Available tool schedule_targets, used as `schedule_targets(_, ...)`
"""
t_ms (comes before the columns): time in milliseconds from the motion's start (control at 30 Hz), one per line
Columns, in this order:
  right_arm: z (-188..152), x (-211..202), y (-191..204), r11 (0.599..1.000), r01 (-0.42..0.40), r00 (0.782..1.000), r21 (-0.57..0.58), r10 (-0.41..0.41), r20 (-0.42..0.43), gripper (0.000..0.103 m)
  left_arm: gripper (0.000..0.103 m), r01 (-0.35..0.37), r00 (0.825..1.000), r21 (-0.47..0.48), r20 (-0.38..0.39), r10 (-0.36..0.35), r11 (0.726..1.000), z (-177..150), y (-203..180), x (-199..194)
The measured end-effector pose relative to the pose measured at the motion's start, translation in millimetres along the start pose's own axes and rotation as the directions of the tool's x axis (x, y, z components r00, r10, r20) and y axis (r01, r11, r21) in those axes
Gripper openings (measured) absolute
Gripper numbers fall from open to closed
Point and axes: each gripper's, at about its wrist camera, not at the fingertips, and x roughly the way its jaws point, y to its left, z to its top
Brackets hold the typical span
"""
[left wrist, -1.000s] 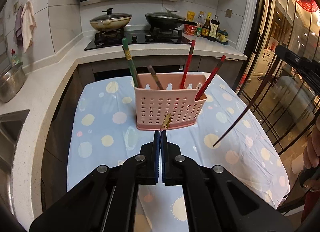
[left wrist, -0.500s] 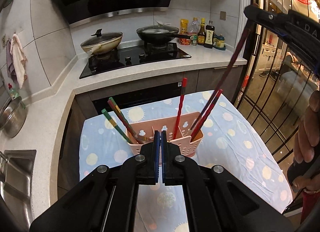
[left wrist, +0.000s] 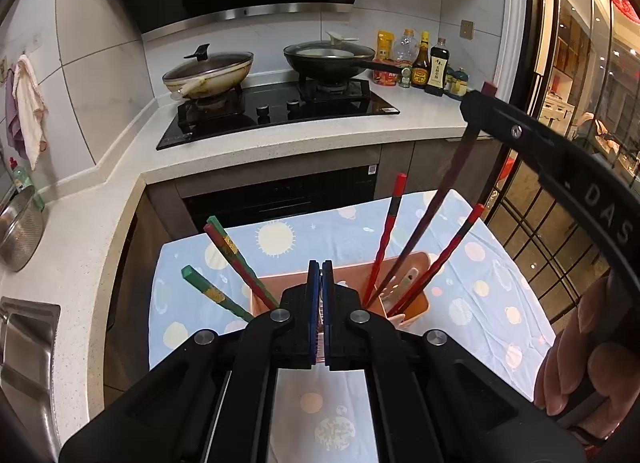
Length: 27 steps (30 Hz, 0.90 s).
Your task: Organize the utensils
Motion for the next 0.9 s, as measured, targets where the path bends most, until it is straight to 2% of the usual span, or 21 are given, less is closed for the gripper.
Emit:
schedule_targets(200, -15, 8, -7, 1.0, -0.002, 0.998, 0.019, 0.003, -0.055, 0.01, 0.003, -0.015, 1.0, -0.029, 0.005, 0.016, 0.999, -6, 1, 11)
schedule_targets(267, -18, 7, -8, 1.0, 0.001, 0.998, 0.014, 0.0, -0.063, 0.011, 0.013, -0.017, 1.0, -0.049, 0.006, 0.017, 0.999, -8, 3, 11)
schedule_targets(300, -20, 5, -8, 1.0, 0.003, 0.998, 0.012, -0.002, -0.066, 0.012, 0.025, -0.02, 1.0, -0.058, 0.009, 0.02, 0.998, -8, 5, 10)
schedule_targets(333, -22, 4, -9, 1.0, 0.004, 0.998, 0.012, -0.003, -0.07, 0.013, 0.031, -0.023, 1.0, -0.061, 0.017, 0.024, 0.998, -9, 5, 8)
schedule_targets(400, -25, -1, -11, 1.0, 0.007, 0.997, 0.012, -0.006, -0.077, 0.015, 0.033, -0.036, 0.999, -0.06, 0.029, 0.037, 0.998, -11, 4, 4)
schedule_targets(500, -29, -12, -14, 1.0, 0.012, 0.997, 0.019, -0.011, -0.081, 0.025, 0.036, -0.036, 0.999, -0.066, 0.039, 0.038, 0.997, -14, 4, -4)
schedule_targets(900, -58, -65, -20, 0.999, 0.036, 0.99, 0.011, -0.034, -0.138, 0.027, 0.04, -0.088, 0.994, -0.097, 0.057, 0.094, 0.991, -50, -1, -45)
